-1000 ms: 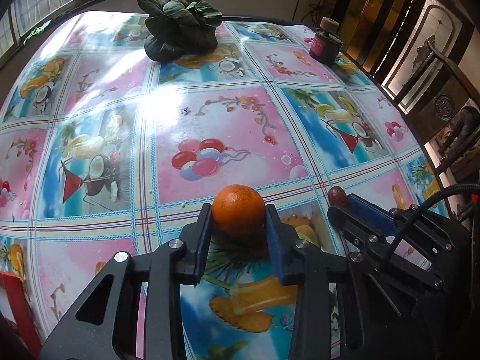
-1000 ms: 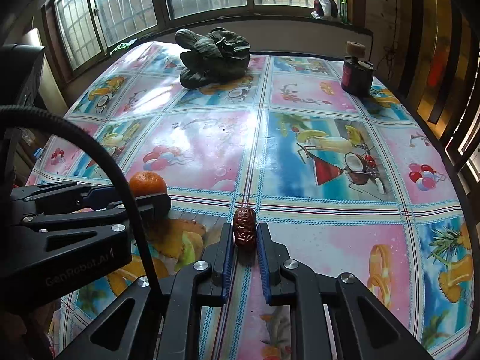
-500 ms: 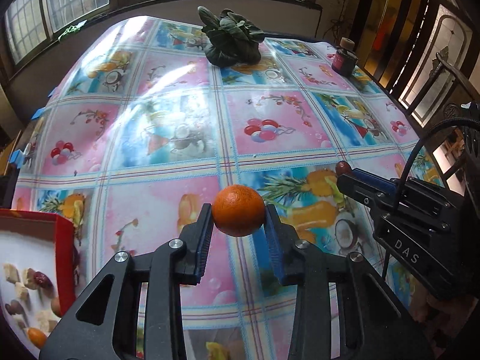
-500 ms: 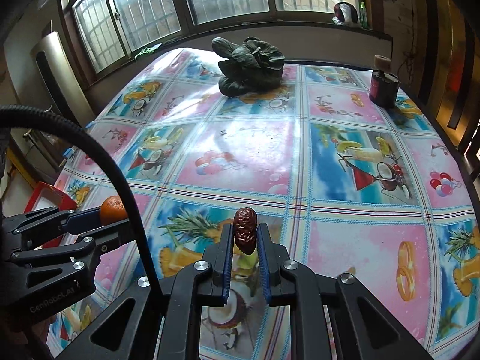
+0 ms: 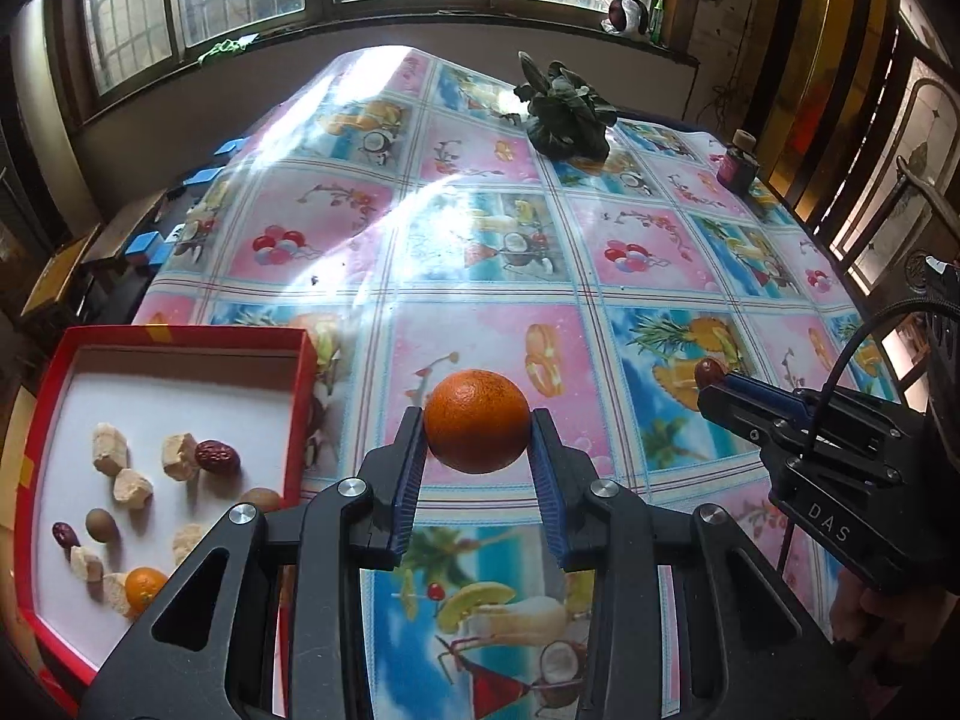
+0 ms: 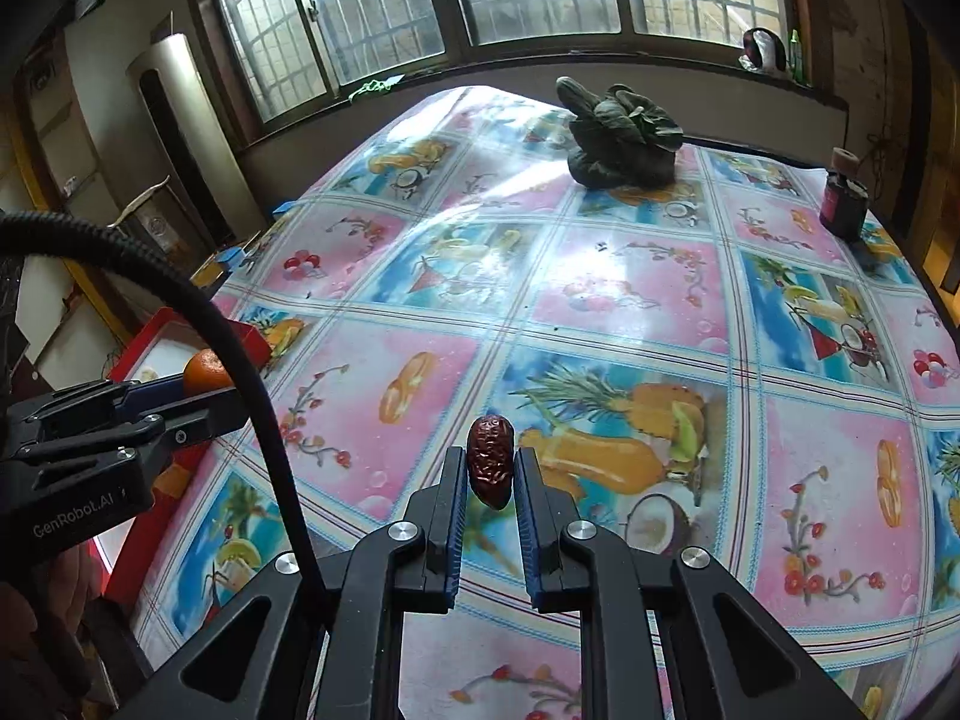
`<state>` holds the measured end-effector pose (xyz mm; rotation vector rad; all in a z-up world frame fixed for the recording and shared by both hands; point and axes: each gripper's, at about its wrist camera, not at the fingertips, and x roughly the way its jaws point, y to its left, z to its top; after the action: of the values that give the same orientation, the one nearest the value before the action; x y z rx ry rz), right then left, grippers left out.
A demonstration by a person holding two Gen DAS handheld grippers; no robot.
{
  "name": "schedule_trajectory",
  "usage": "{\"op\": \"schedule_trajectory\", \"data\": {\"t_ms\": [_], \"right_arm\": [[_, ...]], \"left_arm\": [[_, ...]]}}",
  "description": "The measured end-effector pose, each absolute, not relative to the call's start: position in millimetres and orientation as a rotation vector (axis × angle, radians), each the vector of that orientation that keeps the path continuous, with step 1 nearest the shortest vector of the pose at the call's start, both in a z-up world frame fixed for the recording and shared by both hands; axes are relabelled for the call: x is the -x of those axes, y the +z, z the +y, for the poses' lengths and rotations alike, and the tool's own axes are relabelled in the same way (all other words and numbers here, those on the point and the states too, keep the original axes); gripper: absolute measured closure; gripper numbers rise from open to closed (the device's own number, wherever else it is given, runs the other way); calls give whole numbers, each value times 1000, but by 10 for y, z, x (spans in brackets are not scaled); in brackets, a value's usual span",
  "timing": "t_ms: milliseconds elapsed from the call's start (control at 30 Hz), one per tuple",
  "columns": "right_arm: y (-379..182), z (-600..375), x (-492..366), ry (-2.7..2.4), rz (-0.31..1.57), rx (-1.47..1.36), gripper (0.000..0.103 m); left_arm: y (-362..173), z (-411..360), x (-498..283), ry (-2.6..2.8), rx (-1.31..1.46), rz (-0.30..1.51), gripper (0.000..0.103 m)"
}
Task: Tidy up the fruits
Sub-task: 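Carry the orange and date into the tray, lowering them inside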
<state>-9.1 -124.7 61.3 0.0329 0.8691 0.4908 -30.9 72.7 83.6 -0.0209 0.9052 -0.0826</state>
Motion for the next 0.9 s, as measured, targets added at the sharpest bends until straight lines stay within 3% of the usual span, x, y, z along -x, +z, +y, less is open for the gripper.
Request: {"op": "schedule_trajectory", "data": {"t_ms": [900], "right_arm": [[913, -221, 542, 702, 820, 88, 88]], "left_arm": [[976, 1783, 865, 114, 100, 840, 70]]}}
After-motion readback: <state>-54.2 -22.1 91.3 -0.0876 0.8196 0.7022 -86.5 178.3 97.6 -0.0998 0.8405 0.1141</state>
